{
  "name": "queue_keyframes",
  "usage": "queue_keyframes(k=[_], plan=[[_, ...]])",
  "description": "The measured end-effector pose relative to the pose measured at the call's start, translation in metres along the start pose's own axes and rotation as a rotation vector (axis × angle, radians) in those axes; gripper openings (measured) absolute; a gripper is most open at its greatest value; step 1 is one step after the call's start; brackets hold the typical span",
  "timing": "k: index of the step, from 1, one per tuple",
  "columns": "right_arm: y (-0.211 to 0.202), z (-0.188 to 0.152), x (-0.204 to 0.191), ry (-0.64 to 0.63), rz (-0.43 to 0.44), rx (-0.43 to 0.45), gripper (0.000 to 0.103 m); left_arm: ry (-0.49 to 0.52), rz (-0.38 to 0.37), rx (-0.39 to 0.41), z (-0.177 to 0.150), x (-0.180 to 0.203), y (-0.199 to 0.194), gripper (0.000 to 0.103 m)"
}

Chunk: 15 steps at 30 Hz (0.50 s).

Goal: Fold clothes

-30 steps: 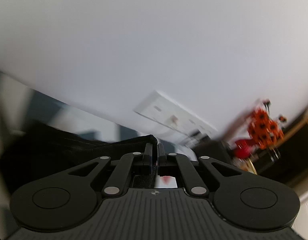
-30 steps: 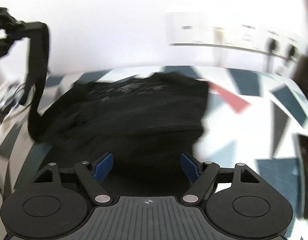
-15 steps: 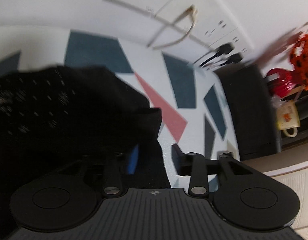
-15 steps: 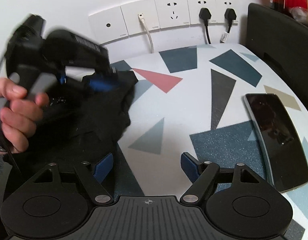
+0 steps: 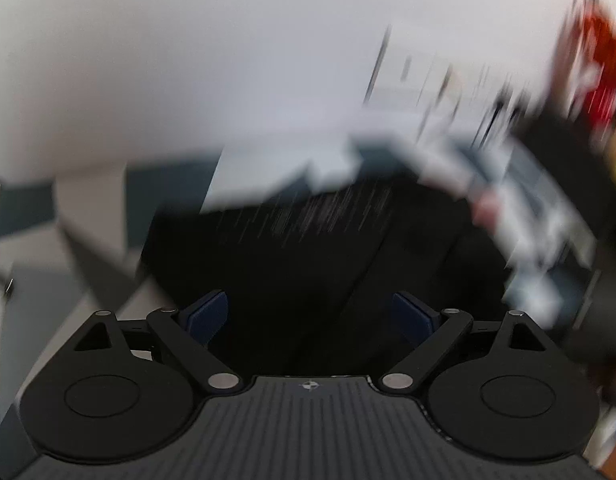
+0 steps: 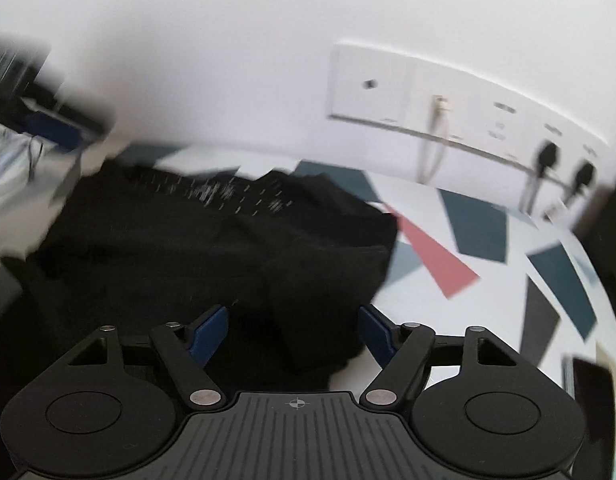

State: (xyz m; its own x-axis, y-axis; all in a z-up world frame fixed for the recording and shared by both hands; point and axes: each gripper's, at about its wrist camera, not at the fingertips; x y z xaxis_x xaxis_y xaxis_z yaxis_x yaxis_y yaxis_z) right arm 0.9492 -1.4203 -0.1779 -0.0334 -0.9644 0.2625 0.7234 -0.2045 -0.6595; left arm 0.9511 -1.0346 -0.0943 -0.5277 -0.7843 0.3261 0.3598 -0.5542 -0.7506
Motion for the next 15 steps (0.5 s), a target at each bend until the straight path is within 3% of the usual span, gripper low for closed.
queue_keyframes(k=[2,4,5,9,11,13,15], plan=[[0.009,0.000,-0.001,-0.027,-0.031,-0.019,0.058,0.034,0.027,-0.048,-0.017,0.002,0.016,0.088],[0.016,0.001,0.006,-0.015,-0.052,-0.038,0.045,0.088,0.084,-0.064,-0.029,0.008,0.029,0.078],[0.019,0.002,0.013,0.007,-0.054,-0.049,0.029,0.115,0.124,-0.060,-0.032,0.011,0.033,0.075],[0.021,0.003,0.067,0.273,-0.075,-0.070,0.021,0.111,0.149,-0.034,-0.034,0.010,0.030,0.062],[0.025,-0.002,0.103,0.474,-0.083,-0.109,0.022,0.113,0.148,-0.037,-0.034,0.008,0.030,0.062],[0.030,-0.011,0.133,0.660,-0.089,-0.155,0.029,0.115,0.147,-0.043,-0.036,0.006,0.032,0.063],[0.027,-0.020,0.152,0.770,-0.140,-0.156,0.042,0.100,0.141,-0.046,-0.035,0.005,0.030,0.063]])
Point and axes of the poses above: each gripper's, at about its wrist camera, not at the fingertips, and y roughly the way its jaws point, x to its right, z to its top, and after that the axes turned 13 degrees about -z, right-handed
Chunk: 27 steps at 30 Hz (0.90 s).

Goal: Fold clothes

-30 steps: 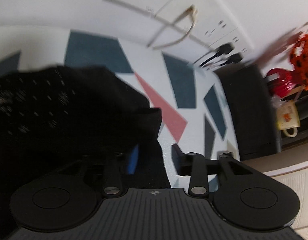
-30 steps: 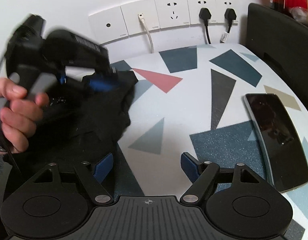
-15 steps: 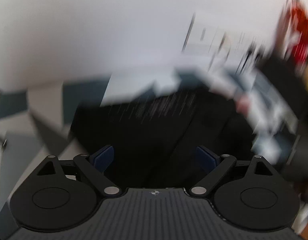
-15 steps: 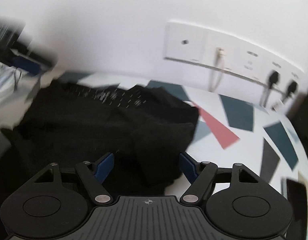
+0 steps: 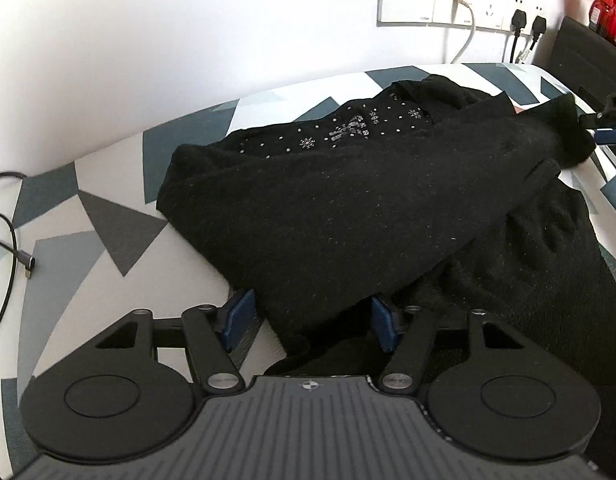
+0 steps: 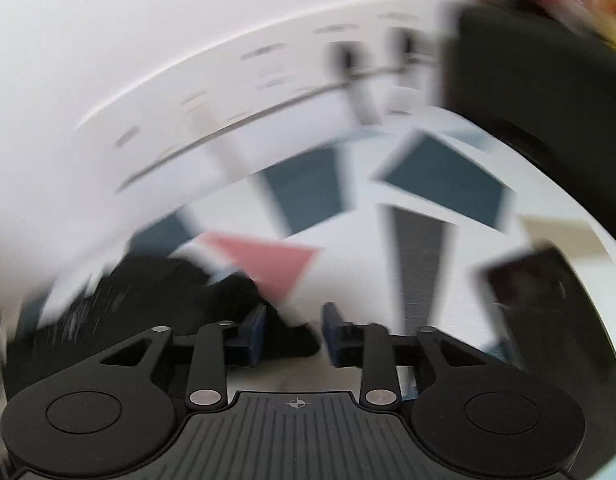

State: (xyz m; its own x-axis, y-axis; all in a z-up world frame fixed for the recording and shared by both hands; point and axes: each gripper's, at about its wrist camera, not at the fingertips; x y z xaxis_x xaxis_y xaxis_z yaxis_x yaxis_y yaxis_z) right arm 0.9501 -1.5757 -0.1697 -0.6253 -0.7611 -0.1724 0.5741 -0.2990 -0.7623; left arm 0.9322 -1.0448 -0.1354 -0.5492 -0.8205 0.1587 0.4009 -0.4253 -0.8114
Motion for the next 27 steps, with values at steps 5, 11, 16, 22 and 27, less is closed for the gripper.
queue_keyframes(k=[5,11,16,22,27], plan=[[0.000,-0.004,0.010,0.004,0.025,-0.020,0.052,-0.035,-0.046,0.027,0.001,0.002,-0.013,0.063],[0.009,-0.021,0.009,0.050,0.036,-0.087,0.055,-0.107,-0.157,0.114,0.008,-0.004,-0.029,0.070],[0.012,-0.025,0.006,0.052,-0.021,-0.039,0.053,-0.123,-0.094,0.120,0.017,-0.009,-0.012,0.070],[0.025,-0.020,-0.009,-0.062,-0.083,0.030,0.007,-0.114,-0.045,0.088,0.018,-0.007,0.010,0.082],[0.005,-0.006,-0.005,-0.013,-0.071,0.117,0.005,-0.109,-0.037,0.085,0.021,-0.005,0.013,0.083]])
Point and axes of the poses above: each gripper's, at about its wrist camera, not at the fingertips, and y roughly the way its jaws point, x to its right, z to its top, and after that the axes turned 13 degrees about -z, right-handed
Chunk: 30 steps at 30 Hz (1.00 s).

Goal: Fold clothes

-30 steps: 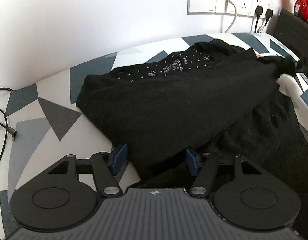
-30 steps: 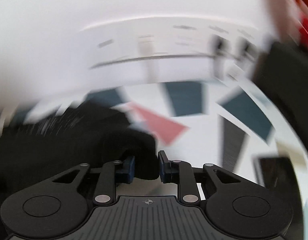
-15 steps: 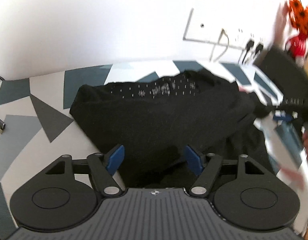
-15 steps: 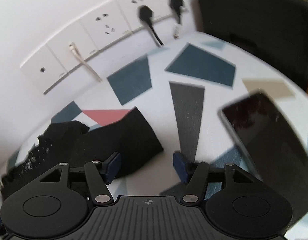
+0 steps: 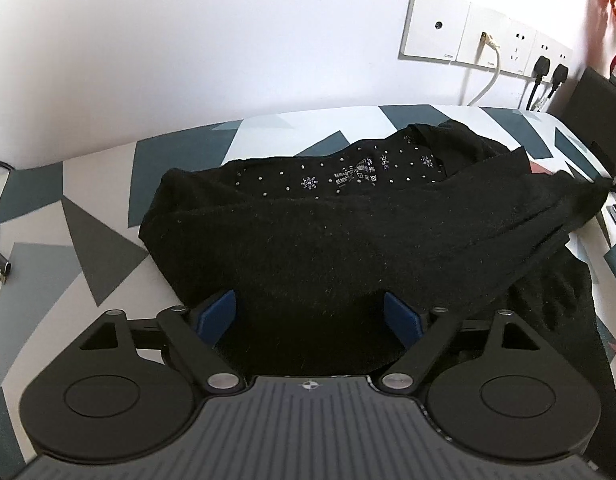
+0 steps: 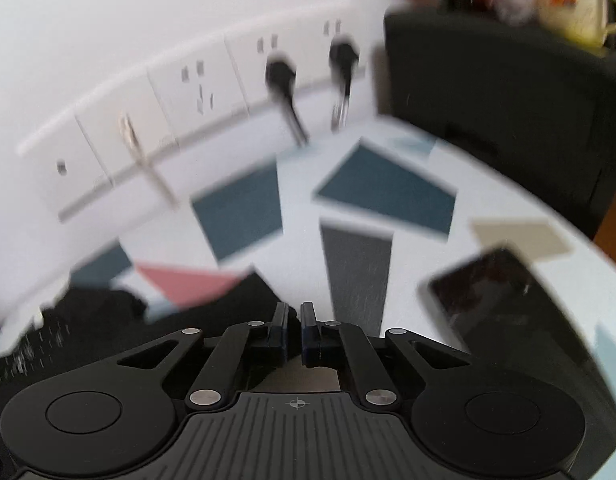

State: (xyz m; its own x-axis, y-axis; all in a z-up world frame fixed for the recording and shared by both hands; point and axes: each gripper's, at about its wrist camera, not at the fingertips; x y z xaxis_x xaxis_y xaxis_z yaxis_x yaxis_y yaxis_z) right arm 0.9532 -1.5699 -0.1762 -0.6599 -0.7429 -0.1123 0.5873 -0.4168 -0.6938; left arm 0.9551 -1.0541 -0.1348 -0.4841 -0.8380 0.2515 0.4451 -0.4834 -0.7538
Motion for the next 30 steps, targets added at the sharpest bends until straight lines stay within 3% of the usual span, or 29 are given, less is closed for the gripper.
queue_keyframes(k=[2,6,9,13,14,15,18,20,22,25,30], plan=[[-0.015,0.006,-0.011,-0.041,0.050,0.055,0.005,-0.030,-0.016,0.012,0.001,-0.004,-0.005,0.083],[-0.042,0.003,-0.059,-0.258,0.217,0.115,0.005,-0.119,-0.054,0.052,0.000,-0.017,-0.021,0.083],[-0.051,-0.020,-0.099,-0.467,0.330,0.098,0.005,-0.169,-0.068,0.068,-0.003,-0.027,-0.034,0.083],[-0.047,-0.054,-0.137,-0.638,0.425,0.017,0.004,-0.208,-0.073,0.073,-0.009,-0.036,-0.044,0.083],[-0.044,-0.059,-0.142,-0.657,0.421,0.000,0.007,-0.214,-0.073,0.073,-0.011,-0.038,-0.045,0.083],[-0.041,-0.064,-0.146,-0.673,0.414,-0.016,0.019,-0.220,-0.073,0.073,-0.012,-0.039,-0.047,0.083],[-0.044,-0.054,-0.140,-0.625,0.451,-0.037,0.033,-0.242,-0.085,0.078,-0.017,-0.044,-0.052,0.083],[-0.057,-0.041,-0.129,-0.561,0.470,0.002,0.039,-0.266,-0.098,0.076,-0.022,-0.048,-0.055,0.083],[-0.059,-0.024,-0.117,-0.482,0.414,0.049,0.040,-0.293,-0.113,0.066,-0.027,-0.053,-0.057,0.083],[-0.041,-0.012,-0.102,-0.389,0.318,-0.005,0.040,-0.325,-0.125,0.026,-0.037,-0.057,-0.055,0.083],[-0.042,-0.017,-0.078,-0.345,0.293,-0.051,0.045,-0.348,-0.153,-0.016,-0.058,-0.059,-0.067,0.083]])
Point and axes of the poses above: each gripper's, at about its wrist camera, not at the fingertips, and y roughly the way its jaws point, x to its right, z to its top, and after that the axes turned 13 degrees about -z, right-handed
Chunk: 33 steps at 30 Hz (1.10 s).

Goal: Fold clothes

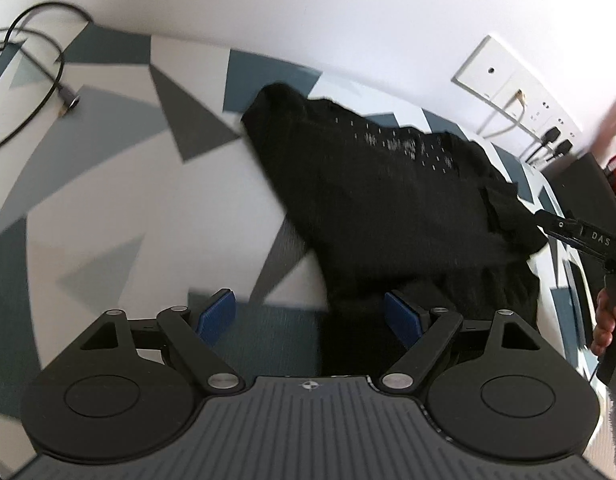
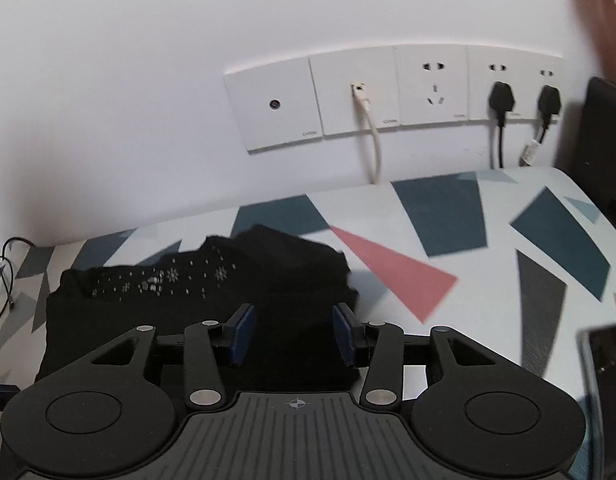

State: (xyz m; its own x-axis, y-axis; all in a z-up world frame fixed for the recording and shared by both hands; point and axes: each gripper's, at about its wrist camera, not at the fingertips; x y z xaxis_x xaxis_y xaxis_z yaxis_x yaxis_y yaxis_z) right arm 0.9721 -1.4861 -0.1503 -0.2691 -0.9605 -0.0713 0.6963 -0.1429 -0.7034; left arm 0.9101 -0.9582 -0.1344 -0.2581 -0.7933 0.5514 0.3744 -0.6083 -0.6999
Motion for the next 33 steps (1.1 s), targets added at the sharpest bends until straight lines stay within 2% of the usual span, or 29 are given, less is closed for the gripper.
queue_keyframes(k=[3,8,17,21,23,26,31,33], plan=[[-0.012,-0.013,0.016,0.046,0.005,-0.017,0.046,-0.011,-0.005,-0.029,-0.014,0.001,-0.010,0.083],[-0.042,-0.041,0.041,0.103,0.026,-0.059,0.046,-0.003,0.037,-0.045,-0.046,0.013,-0.033,0.083],[-0.095,-0.074,0.070,0.075,0.126,-0.072,0.046,-0.044,0.131,0.071,-0.108,0.044,-0.110,0.083],[-0.115,-0.093,0.069,0.042,0.157,-0.091,0.046,-0.032,0.121,0.065,-0.141,0.054,-0.143,0.083],[-0.129,-0.107,0.067,0.030,0.163,-0.098,0.046,-0.009,0.095,0.027,-0.156,0.055,-0.148,0.083],[-0.156,-0.133,0.063,0.007,0.157,-0.088,0.054,0.022,0.075,-0.039,-0.174,0.050,-0.137,0.083],[-0.194,-0.187,0.052,-0.050,0.082,-0.114,0.057,0.071,0.029,-0.106,-0.197,0.044,-0.105,0.083],[-0.206,-0.208,0.044,-0.081,0.071,-0.128,0.061,0.122,0.034,-0.091,-0.206,0.051,-0.104,0.083]])
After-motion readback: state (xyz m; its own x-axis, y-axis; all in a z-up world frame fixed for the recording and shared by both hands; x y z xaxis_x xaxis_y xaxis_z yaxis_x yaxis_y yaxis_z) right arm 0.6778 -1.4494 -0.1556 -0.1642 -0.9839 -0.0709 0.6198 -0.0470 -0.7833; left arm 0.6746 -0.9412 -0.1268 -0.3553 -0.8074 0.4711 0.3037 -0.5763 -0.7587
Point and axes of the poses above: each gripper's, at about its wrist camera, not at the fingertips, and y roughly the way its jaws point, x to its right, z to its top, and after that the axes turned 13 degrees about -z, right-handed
